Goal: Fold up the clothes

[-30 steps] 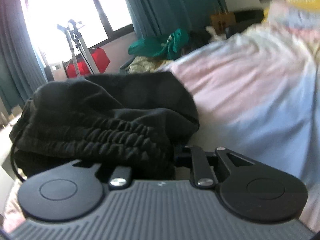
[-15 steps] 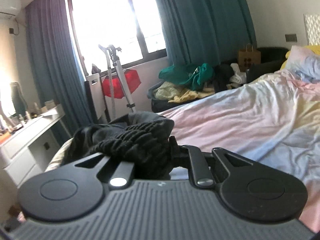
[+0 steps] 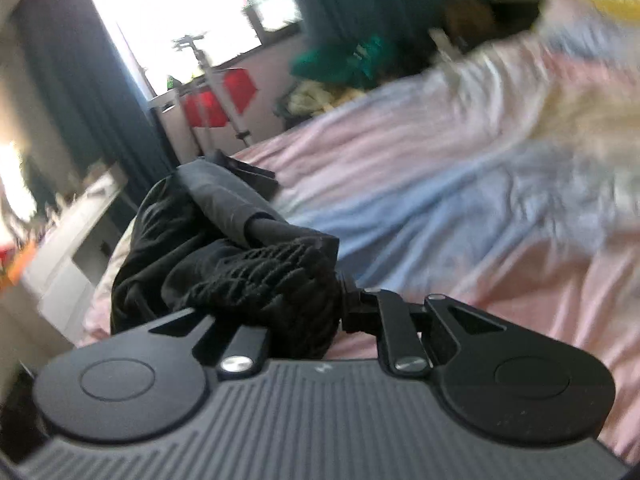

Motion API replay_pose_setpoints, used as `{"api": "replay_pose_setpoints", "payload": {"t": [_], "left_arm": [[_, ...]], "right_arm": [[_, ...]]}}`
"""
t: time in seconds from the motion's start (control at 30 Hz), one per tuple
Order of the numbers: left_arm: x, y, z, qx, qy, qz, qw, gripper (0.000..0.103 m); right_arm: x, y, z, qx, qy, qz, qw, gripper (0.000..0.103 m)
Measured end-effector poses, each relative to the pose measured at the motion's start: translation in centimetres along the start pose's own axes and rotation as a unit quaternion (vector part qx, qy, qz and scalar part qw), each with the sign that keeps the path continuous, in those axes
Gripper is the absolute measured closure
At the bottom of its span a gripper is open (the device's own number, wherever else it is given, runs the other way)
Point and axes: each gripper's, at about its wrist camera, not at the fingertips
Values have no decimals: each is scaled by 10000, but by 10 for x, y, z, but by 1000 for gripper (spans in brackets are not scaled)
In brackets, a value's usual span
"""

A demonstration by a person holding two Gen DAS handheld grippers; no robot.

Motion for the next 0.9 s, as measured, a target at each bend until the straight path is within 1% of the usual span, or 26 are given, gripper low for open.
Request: {"api": "replay_pose_setpoints", "payload": {"t": [0.1, 0.2, 0.23, 0.3, 0.43, 0.53, 0.57, 0.6, 0.63, 0.67, 0.7, 0.77, 0.8, 0.87, 0.9], "left_arm": [[17, 3, 2, 322, 25, -216, 9992, 1], [33, 14, 7, 725, -20, -147, 9973, 1], [40, 17, 10, 889, -52, -108, 9960, 1], [54, 21, 14, 1051, -129, 82, 9943, 0], [75, 23, 20, 1004, -367, 553, 9927, 0], [82, 27, 23, 954, -549, 1012, 9888, 0], [84, 29, 24, 973, -626, 1125, 9869, 0], [87, 31, 26, 1029, -679, 1151, 9857, 0], [90, 34, 28, 1095, -717, 1145, 9848, 1], [94, 36, 31, 1134, -771, 1143, 9839, 1], [97, 37, 33, 1151, -838, 1143, 9832, 2], [101, 40, 36, 1153, -880, 1076, 9836, 2], [102, 41, 36, 1141, -882, 1039, 9841, 4], [103, 41, 35, 1076, -890, 893, 9862, 14], [103, 39, 33, 1019, -882, 805, 9876, 28]], "right_arm": [[12, 24, -2, 415, -83, -76, 9991, 89], [28, 49, 1, 914, -290, -51, 9954, 89], [34, 54, 4, 988, -389, -6, 9943, 89], [45, 60, 12, 949, -526, 91, 9940, 88], [63, 66, 23, 821, -911, 134, 9924, 87], [68, 71, 23, 730, -1087, 2, 9914, 86], [70, 70, 20, 665, -1170, -75, 9909, 85], [71, 69, 17, 577, -1264, -170, 9901, 84], [71, 66, 15, 457, -1349, -281, 9894, 79], [70, 63, 13, 316, -1411, -397, 9887, 71], [69, 61, 13, 198, -1489, -528, 9872, 66], [67, 56, 16, 47, -1682, -818, 9823, 48], [65, 53, 16, -16, -1746, -928, 9803, 43], [58, 44, 17, -226, -1783, -1136, 9771, 25], [55, 39, 16, -344, -1754, -1224, 9762, 23]]}}
Point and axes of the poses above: each gripper's, at about its wrist camera, not at the fingertips, and x roughly the way its jaws point, y to its right, z to its underside, and after that the axes turned 7 degrees about -x, right-handed
